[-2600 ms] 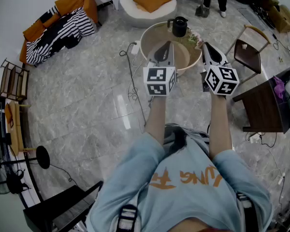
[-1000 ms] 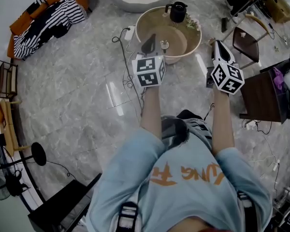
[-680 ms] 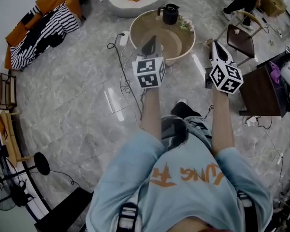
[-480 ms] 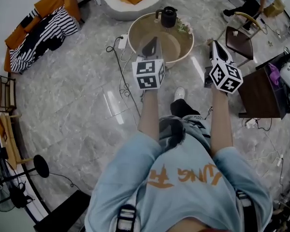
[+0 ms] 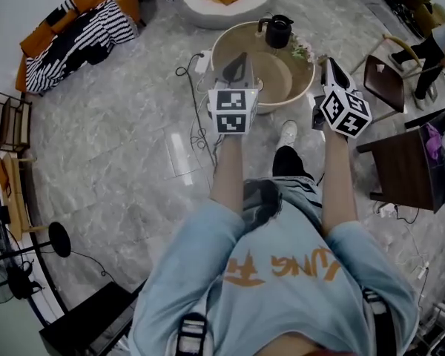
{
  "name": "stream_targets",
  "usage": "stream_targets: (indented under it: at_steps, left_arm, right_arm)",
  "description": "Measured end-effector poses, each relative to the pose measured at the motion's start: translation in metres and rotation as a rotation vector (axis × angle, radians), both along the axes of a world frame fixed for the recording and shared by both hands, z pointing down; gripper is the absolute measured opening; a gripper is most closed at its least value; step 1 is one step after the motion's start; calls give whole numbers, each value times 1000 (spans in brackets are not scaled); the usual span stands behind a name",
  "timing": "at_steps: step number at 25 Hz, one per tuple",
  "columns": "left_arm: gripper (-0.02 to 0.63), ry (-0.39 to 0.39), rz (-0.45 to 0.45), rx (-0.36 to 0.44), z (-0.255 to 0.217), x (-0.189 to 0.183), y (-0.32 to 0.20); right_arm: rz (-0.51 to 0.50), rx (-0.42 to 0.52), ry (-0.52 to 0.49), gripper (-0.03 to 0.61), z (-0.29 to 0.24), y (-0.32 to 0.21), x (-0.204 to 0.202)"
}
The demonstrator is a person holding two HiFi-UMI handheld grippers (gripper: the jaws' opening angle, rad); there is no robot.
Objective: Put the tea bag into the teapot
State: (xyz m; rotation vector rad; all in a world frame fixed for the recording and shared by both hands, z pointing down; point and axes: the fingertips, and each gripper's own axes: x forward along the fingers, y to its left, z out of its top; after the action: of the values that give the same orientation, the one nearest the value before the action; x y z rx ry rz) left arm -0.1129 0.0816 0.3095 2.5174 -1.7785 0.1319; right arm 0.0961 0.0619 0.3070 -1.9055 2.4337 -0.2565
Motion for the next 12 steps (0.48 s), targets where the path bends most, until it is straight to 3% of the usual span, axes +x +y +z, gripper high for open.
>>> stream_targets:
  at_steps: [8, 12]
  left_arm:
    - [25, 41, -24, -51, 14, 12, -67]
    - [25, 39, -24, -110, 51, 40, -111]
  right_arm:
    - [-19, -7, -7, 14, 4, -65, 16]
    - [-43, 15, 162, 12, 16, -101, 30]
